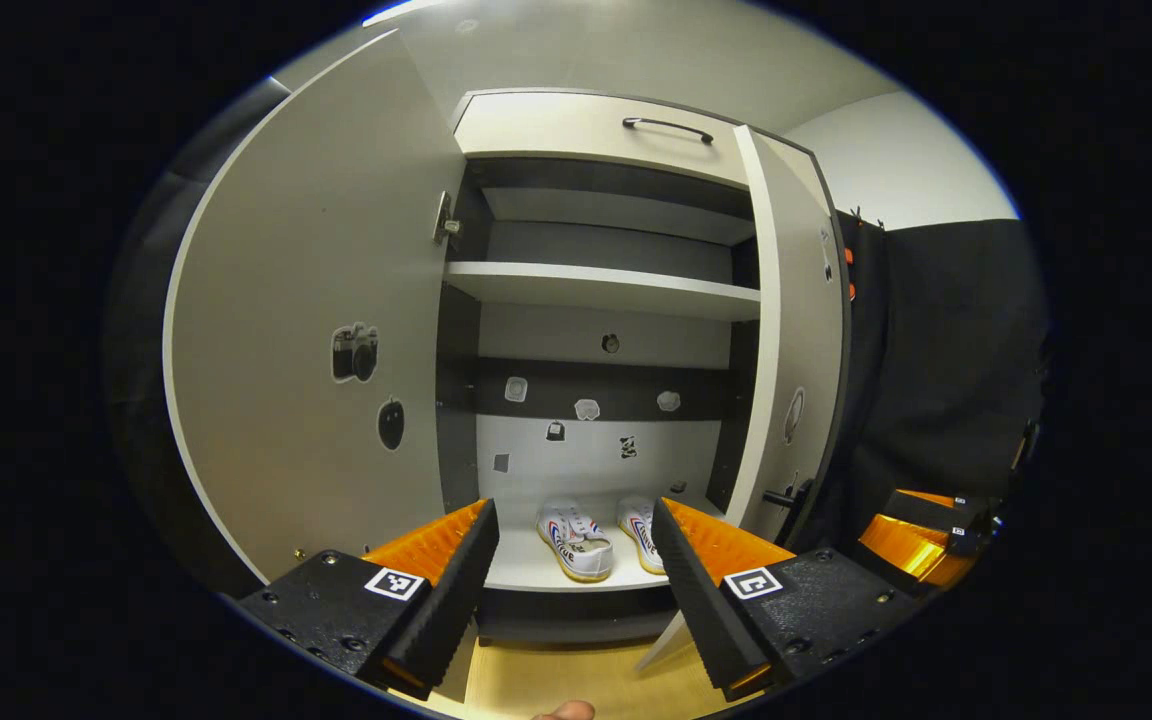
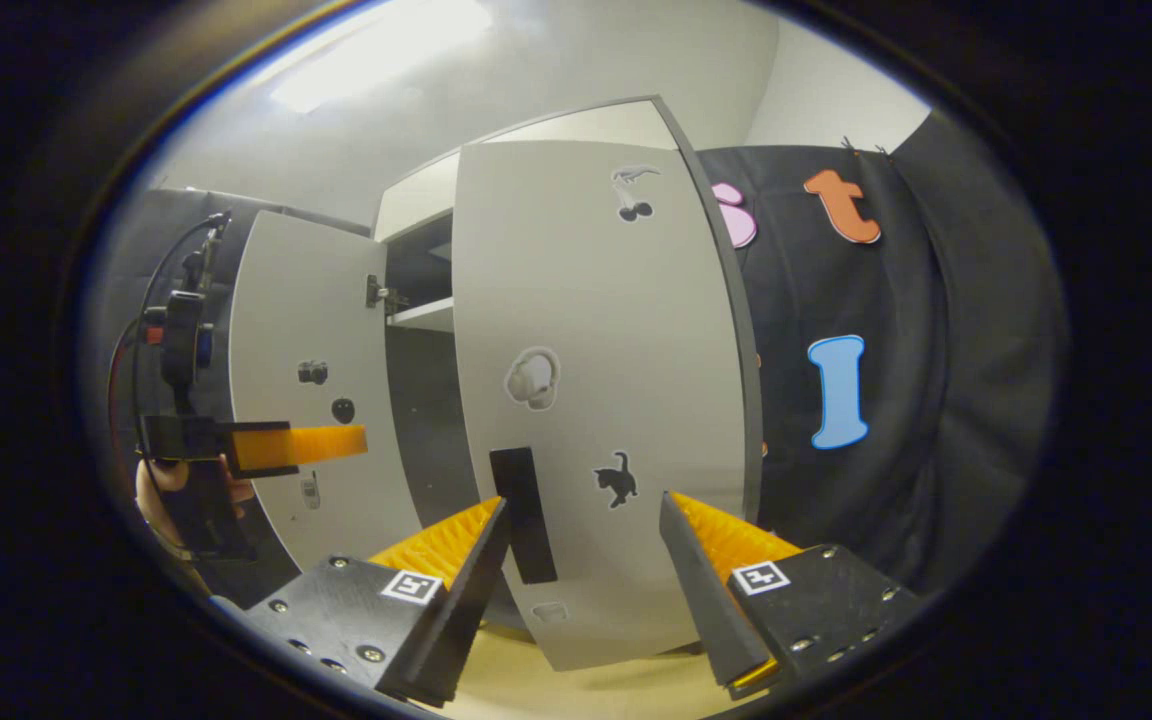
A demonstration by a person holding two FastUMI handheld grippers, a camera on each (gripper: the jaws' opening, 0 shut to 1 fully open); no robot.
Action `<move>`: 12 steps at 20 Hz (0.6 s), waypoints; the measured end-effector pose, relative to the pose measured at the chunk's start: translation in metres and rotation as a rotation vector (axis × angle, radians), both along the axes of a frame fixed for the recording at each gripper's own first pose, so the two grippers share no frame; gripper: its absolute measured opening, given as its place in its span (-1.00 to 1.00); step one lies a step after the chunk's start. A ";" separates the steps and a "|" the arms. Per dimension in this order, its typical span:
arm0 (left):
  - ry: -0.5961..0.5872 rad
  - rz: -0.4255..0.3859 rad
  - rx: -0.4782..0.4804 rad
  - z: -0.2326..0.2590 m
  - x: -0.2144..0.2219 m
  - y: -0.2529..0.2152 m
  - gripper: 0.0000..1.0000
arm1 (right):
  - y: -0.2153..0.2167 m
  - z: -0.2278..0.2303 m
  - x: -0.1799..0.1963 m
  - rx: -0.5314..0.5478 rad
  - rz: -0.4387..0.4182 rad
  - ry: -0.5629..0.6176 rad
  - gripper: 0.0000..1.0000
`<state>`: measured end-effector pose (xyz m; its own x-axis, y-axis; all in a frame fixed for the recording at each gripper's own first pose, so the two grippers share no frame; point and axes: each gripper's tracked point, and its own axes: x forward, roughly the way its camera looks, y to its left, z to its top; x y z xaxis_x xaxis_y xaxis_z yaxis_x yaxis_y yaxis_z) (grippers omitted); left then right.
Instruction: Grab one shoe with the right hand and put it into the shoe cabinet, grab the other shoe with the left hand and put it into the shoe cabinet; then close the right door with the right hand and the left door with the left hand.
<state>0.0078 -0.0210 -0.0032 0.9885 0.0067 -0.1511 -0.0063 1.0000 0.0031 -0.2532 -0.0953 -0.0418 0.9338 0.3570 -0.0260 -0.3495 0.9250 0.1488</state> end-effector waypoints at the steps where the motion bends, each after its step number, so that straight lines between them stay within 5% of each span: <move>1: 0.001 0.001 -0.001 0.000 -0.002 -0.001 0.83 | 0.000 0.000 0.000 0.001 0.002 -0.001 0.80; 12: -0.034 0.009 -0.015 0.024 -0.038 0.000 0.83 | 0.008 -0.011 -0.002 0.010 0.045 0.030 0.80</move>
